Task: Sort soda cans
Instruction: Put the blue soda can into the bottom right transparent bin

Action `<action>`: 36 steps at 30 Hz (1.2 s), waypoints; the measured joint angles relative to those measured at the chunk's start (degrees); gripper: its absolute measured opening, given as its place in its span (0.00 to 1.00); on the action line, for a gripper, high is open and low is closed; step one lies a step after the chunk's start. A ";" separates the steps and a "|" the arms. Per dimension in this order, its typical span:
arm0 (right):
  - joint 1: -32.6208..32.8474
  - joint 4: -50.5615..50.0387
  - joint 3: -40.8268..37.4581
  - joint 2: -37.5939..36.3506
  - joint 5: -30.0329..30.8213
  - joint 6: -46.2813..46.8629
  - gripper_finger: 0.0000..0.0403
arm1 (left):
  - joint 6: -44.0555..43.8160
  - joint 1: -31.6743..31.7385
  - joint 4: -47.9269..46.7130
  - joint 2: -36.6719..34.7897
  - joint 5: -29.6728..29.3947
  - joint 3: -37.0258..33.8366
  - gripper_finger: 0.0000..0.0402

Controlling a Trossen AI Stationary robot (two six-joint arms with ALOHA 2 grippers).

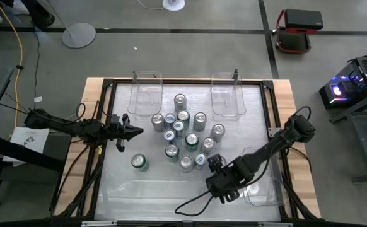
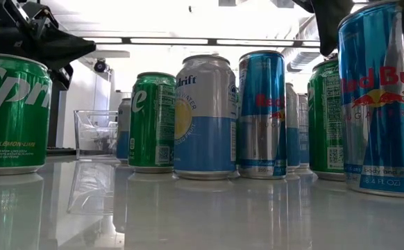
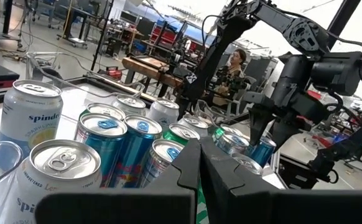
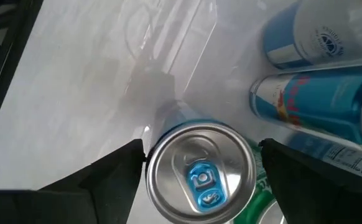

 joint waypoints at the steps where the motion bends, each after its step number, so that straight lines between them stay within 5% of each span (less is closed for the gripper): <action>1: 0.19 0.00 0.00 0.08 0.00 0.02 0.78 | 0.00 0.00 0.00 0.00 0.00 0.01 0.00; 26: 0.51 -0.65 0.18 0.30 -2.14 2.84 0.60 | 0.03 0.00 0.00 0.00 0.09 0.00 0.00; 36: 1.57 -7.39 11.51 0.52 -7.79 5.51 0.59 | -0.35 0.00 0.02 0.00 0.09 0.00 0.00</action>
